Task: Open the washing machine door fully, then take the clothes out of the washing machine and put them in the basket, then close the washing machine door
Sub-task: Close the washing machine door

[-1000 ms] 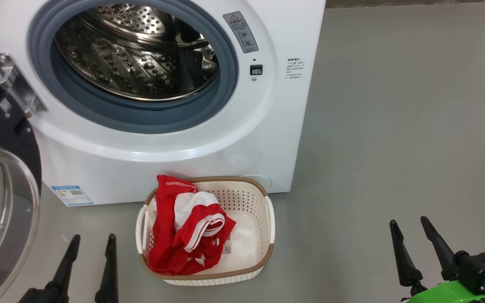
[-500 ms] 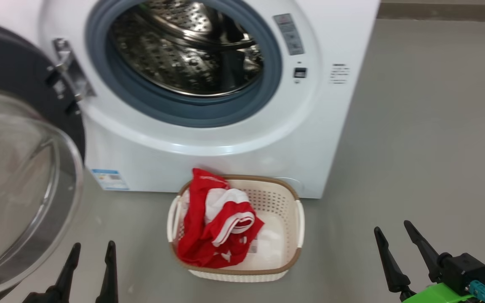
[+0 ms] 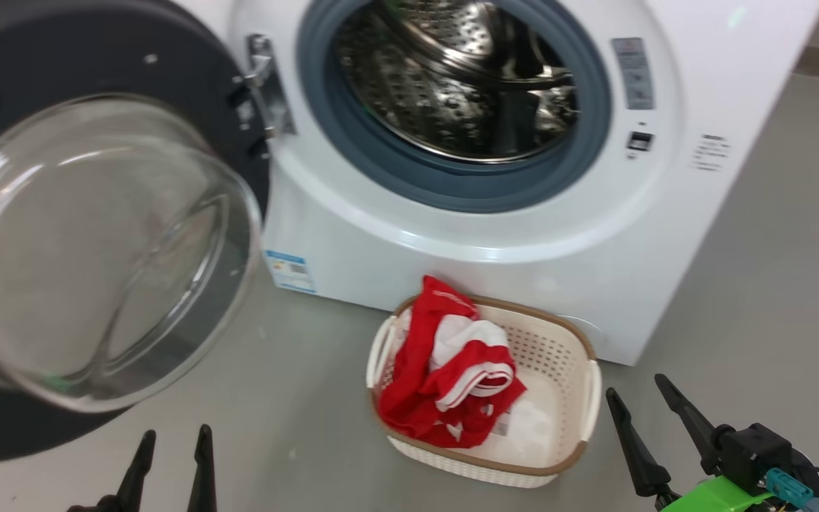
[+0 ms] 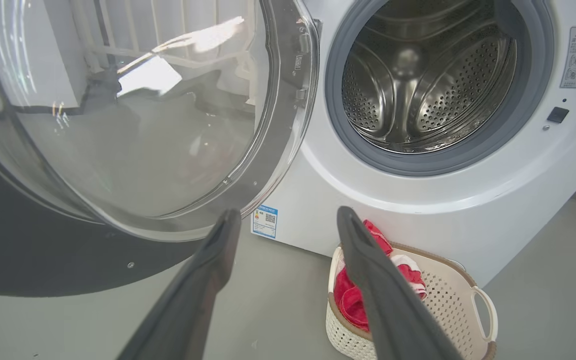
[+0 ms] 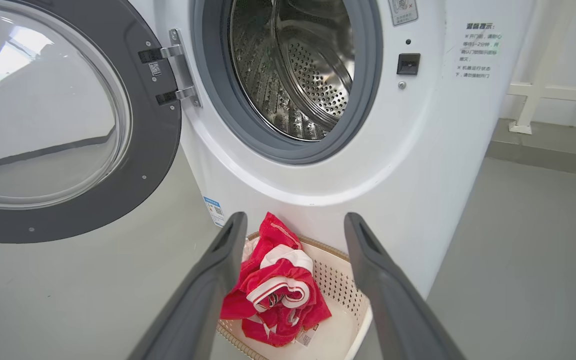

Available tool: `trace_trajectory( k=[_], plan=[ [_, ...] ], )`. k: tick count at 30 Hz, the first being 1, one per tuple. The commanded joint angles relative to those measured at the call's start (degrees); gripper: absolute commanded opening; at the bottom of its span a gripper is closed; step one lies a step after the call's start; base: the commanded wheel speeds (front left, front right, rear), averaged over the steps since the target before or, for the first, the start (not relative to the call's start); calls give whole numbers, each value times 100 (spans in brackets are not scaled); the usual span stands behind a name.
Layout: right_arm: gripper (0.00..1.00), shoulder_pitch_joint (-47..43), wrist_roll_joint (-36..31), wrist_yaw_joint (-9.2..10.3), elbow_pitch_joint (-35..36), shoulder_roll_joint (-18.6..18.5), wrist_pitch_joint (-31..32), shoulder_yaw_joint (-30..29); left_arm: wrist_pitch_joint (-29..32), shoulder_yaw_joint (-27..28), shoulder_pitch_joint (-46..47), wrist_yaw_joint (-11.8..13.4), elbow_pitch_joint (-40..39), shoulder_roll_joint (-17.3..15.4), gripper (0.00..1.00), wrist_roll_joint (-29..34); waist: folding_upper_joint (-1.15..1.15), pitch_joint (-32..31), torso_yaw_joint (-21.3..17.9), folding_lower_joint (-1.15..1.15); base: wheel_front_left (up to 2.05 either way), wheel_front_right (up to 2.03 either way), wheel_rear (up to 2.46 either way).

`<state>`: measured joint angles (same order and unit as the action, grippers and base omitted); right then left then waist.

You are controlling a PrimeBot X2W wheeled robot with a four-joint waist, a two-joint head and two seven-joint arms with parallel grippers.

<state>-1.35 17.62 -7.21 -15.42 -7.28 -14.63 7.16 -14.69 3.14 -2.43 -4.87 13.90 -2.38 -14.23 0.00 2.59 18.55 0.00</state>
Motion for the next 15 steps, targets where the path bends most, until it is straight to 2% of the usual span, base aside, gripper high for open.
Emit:
trace_trajectory(
  k=[1, 9, 15],
  plan=[
    [100, 239, 38, -28, 111, -84, -37, 147, -30, 151, 64, 62, -99, -51, 100, -27, 0, -52, 390, 0, 0, 0, 0],
    [100, 313, 76, -28, 26, -56, -37, 305, -30, 11, 3, 211, -119, -50, 100, -133, 0, -139, 898, 0, 0, 0, 0],
    [100, 464, 110, -28, -70, -48, -37, 501, -30, 28, -79, 331, -234, -50, 100, -277, 0, -137, 982, 0, 0, 0, 0]
  ],
)
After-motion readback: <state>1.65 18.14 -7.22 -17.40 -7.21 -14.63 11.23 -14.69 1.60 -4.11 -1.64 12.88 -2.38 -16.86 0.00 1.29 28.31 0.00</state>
